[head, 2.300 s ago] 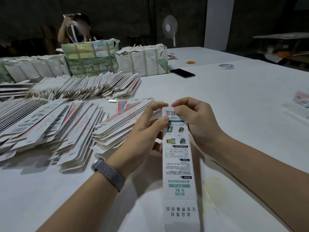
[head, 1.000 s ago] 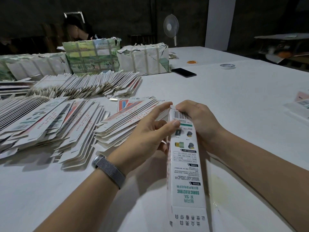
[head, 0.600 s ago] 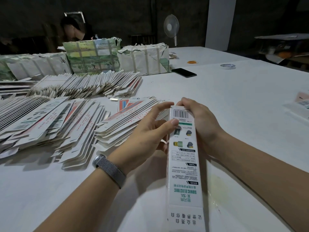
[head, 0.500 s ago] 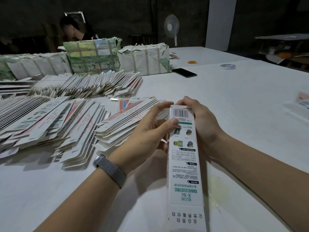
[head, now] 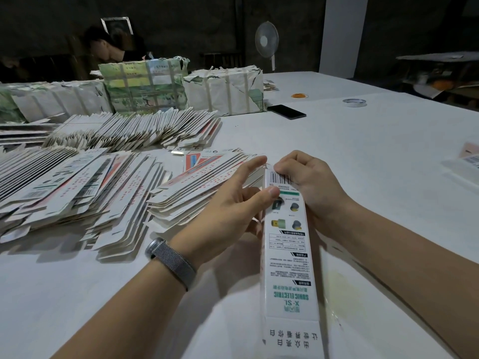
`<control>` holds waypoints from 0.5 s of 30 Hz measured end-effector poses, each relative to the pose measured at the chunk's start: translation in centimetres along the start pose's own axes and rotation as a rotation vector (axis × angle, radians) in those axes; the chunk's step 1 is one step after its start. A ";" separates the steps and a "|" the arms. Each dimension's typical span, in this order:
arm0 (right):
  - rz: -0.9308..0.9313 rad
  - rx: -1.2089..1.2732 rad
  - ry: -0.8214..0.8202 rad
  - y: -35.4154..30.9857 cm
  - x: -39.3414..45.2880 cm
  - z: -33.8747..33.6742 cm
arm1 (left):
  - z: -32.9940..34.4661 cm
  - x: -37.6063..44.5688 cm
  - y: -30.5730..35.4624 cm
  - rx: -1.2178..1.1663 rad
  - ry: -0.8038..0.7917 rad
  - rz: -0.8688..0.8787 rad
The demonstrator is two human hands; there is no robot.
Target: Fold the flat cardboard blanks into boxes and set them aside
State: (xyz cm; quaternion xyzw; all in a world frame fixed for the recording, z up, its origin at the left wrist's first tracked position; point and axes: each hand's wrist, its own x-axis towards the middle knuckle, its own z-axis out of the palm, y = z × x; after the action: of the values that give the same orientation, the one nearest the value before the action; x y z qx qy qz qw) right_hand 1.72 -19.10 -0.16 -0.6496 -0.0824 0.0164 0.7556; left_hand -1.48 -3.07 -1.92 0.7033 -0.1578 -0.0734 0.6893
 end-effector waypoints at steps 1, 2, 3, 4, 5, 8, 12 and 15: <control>0.008 0.009 0.005 0.0 0.0 0.0 | 0.0 -0.1 0.0 -0.004 -0.001 -0.005; 0.018 0.014 0.008 0.0 0.1 0.0 | 0.0 -0.1 -0.1 -0.010 -0.002 -0.011; 0.025 0.015 0.007 0.0 0.1 -0.1 | 0.0 -0.1 -0.1 -0.016 -0.002 -0.014; 0.031 0.012 0.004 -0.1 0.1 -0.1 | 0.1 -0.1 -0.1 -0.018 0.000 -0.015; 0.033 0.011 0.002 -0.1 0.1 -0.1 | 0.1 -0.1 -0.1 -0.016 0.004 -0.014; 0.030 0.007 -0.004 0.0 0.2 -0.2 | 0.2 -0.1 -0.1 -0.008 0.010 -0.014; 0.018 -0.014 -0.023 0.0 0.4 -0.3 | 0.1 -0.1 -0.1 -0.009 0.003 -0.025; -0.003 -0.046 -0.049 0.0 0.2 -0.5 | 0.0 -0.1 -0.1 -0.013 0.005 -0.011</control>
State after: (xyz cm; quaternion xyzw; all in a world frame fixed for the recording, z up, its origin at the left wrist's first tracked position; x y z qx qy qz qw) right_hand 2.03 -19.53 -0.16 -0.6661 -0.1024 0.0294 0.7382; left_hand -1.52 -3.09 -2.08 0.7000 -0.1517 -0.0765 0.6937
